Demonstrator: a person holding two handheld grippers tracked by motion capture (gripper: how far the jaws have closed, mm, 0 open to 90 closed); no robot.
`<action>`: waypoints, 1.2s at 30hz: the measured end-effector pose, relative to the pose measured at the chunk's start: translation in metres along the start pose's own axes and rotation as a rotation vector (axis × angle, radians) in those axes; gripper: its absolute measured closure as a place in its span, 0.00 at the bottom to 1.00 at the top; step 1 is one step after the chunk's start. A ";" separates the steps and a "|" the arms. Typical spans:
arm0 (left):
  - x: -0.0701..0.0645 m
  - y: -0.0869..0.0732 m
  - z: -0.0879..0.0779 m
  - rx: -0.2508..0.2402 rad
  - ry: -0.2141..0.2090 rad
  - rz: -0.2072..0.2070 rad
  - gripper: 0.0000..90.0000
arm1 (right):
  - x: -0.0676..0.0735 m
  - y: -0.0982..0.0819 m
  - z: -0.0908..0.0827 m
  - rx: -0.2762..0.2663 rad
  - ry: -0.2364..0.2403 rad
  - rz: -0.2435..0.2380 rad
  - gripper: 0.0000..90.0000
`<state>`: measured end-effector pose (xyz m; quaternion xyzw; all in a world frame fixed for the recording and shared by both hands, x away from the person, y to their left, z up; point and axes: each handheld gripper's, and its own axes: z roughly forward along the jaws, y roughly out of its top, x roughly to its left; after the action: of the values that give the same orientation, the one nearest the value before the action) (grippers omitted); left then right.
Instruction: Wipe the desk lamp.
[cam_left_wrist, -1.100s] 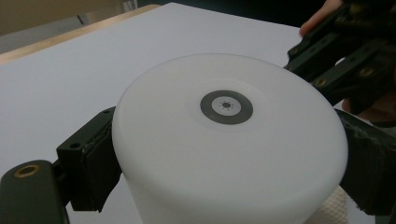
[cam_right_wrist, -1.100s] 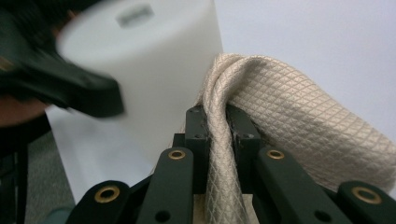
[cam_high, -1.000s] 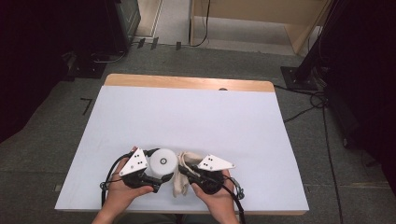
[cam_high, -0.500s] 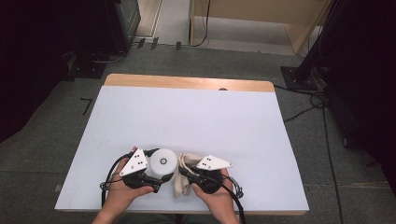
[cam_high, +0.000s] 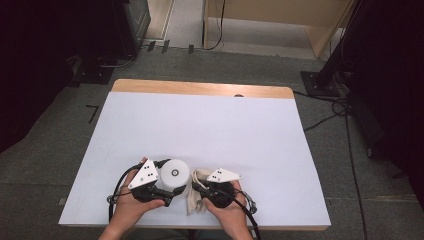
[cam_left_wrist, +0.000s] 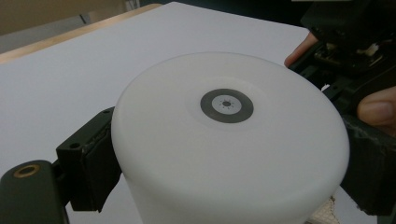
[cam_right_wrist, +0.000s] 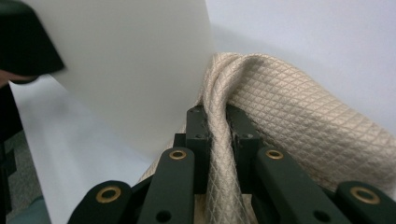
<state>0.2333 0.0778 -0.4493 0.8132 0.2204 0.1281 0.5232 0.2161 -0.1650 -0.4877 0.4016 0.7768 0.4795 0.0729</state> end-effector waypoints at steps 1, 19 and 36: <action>0.000 0.000 0.000 0.000 0.000 -0.001 0.09 | 0.001 0.002 -0.002 -0.014 0.001 -0.007 0.91; -0.001 -0.001 0.001 0.001 0.003 -0.014 0.09 | 0.022 0.034 -0.043 -0.184 0.033 -0.076 0.91; -0.025 0.009 0.003 0.048 0.167 -0.122 0.02 | -0.018 0.020 -0.039 -0.126 -0.039 0.005 0.91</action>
<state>0.2150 0.0599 -0.4417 0.7971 0.3154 0.1581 0.4901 0.2197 -0.2000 -0.4558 0.4074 0.7426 0.5197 0.1119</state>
